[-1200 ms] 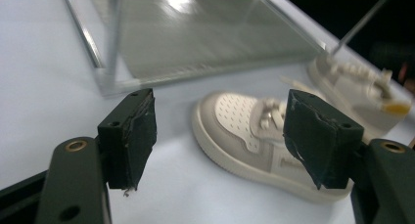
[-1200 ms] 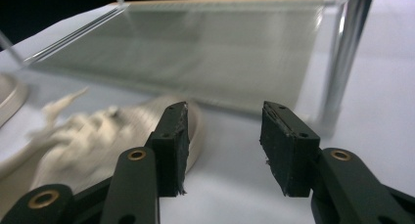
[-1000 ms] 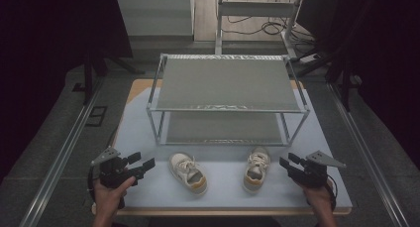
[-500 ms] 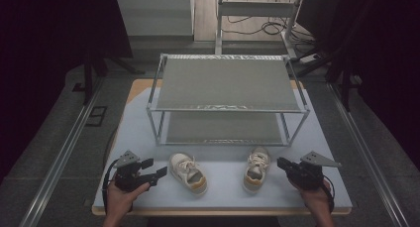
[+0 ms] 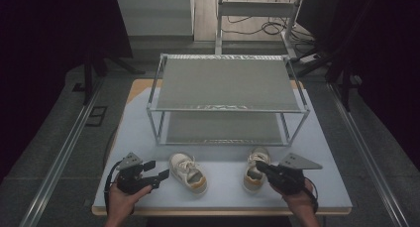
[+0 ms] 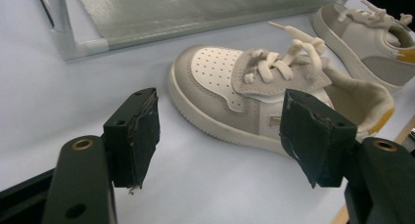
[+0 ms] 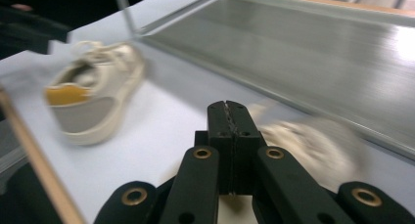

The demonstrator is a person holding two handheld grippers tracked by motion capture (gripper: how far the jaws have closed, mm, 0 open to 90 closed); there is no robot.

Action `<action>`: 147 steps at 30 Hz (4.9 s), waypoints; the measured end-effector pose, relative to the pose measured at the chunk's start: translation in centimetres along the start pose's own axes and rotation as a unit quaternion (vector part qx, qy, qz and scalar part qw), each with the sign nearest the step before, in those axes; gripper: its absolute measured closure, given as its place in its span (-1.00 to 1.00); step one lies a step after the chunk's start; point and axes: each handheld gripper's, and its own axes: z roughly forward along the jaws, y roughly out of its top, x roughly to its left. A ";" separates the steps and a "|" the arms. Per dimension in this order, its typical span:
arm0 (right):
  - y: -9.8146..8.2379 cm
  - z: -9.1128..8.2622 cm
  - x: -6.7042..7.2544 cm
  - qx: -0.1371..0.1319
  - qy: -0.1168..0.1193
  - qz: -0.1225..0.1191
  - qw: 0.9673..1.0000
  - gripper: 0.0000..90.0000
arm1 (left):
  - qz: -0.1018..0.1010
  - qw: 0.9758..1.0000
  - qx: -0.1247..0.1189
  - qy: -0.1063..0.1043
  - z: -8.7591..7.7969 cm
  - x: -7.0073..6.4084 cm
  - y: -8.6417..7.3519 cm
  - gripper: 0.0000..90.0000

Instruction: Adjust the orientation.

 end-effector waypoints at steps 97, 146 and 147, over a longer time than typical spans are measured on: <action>-3.1 6.7 9.2 0.034 0.000 -0.009 0.999 0.99 | -0.041 0.999 -0.009 -0.002 -1.9 2.1 -0.3 -0.32; -7.8 -1.9 1.1 0.019 -0.108 0.087 0.990 0.99 | -0.044 0.999 -0.007 -0.003 -1.7 2.6 -0.2 -0.32; -7.8 -1.9 1.1 0.019 -0.108 0.087 0.990 0.99 | -0.044 0.999 -0.007 -0.003 -1.7 2.6 -0.2 -0.32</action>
